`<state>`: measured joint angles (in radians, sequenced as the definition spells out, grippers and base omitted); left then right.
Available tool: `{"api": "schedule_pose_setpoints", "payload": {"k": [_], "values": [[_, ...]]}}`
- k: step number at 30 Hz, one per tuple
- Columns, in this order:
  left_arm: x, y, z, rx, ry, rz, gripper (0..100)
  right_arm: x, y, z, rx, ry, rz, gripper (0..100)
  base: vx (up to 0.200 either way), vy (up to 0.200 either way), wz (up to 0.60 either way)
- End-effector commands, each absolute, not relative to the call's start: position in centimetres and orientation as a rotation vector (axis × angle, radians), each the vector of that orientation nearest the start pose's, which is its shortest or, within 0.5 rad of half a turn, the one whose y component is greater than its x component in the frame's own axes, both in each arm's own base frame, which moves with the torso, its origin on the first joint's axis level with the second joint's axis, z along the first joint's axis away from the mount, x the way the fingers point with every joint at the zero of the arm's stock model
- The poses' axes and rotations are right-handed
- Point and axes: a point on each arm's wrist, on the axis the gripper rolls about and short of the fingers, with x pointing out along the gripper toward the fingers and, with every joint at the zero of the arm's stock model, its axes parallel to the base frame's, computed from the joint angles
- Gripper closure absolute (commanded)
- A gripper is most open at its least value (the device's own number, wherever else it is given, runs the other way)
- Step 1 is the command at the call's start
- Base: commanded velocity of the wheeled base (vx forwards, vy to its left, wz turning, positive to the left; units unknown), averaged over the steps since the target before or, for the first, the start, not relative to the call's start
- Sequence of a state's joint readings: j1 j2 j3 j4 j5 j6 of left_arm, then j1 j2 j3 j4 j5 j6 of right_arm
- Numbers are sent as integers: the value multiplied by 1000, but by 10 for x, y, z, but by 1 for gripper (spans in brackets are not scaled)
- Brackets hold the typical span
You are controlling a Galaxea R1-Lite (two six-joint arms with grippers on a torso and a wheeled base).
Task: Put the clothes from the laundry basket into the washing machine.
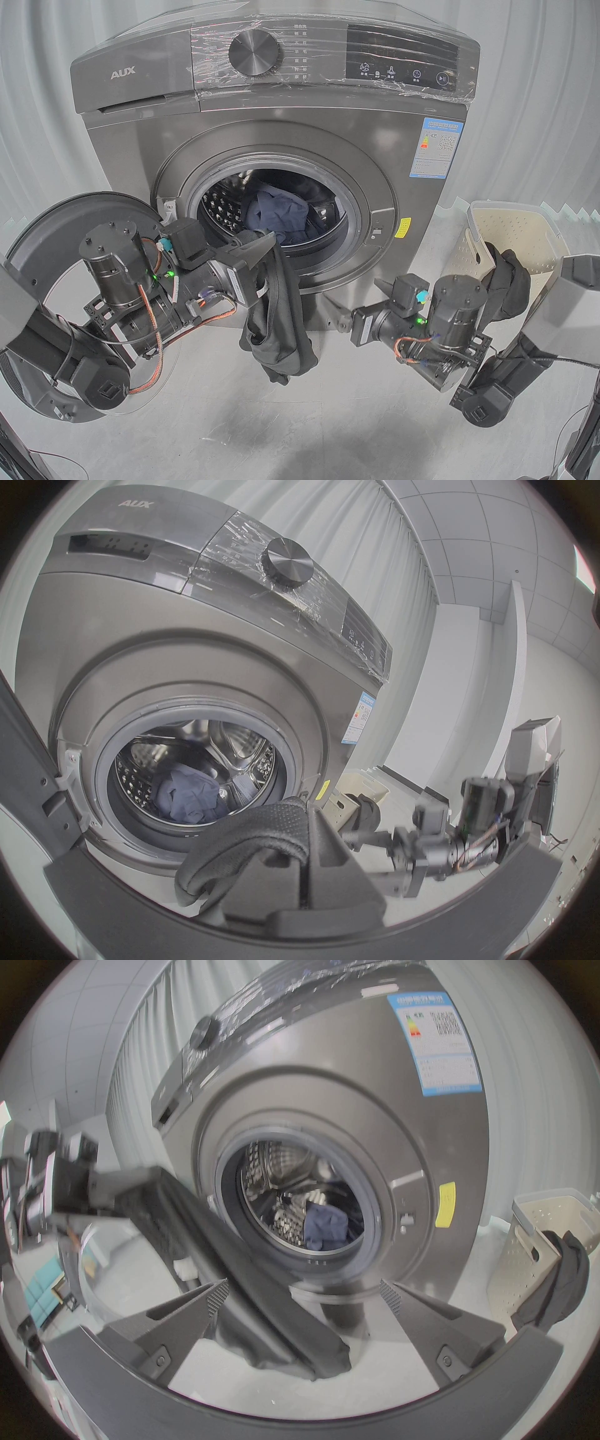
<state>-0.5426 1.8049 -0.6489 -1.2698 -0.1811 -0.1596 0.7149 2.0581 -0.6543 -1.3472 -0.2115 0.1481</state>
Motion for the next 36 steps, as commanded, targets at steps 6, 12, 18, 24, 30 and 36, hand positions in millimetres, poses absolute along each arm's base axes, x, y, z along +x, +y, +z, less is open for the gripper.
{"api": "schedule_pose_setpoints", "payload": {"k": [6,12,18,24,30,36], "values": [[270,-167,188,-180,-91,-726,100,240,247,57,20,216,605,0,0,0,0],[274,-170,190,-185,-104,-699,100,233,273,35,-3,239,666,0,0,0,0],[273,-170,195,-190,-119,-698,100,249,288,26,14,210,667,0,0,0,0],[274,-169,193,-190,-118,-695,100,259,307,23,16,167,725,0,0,0,0],[274,-170,192,-189,-115,-695,100,268,321,19,29,138,731,0,0,0,0],[273,-168,192,-191,-117,-695,100,284,332,15,54,96,715,0,0,0,0]]}}
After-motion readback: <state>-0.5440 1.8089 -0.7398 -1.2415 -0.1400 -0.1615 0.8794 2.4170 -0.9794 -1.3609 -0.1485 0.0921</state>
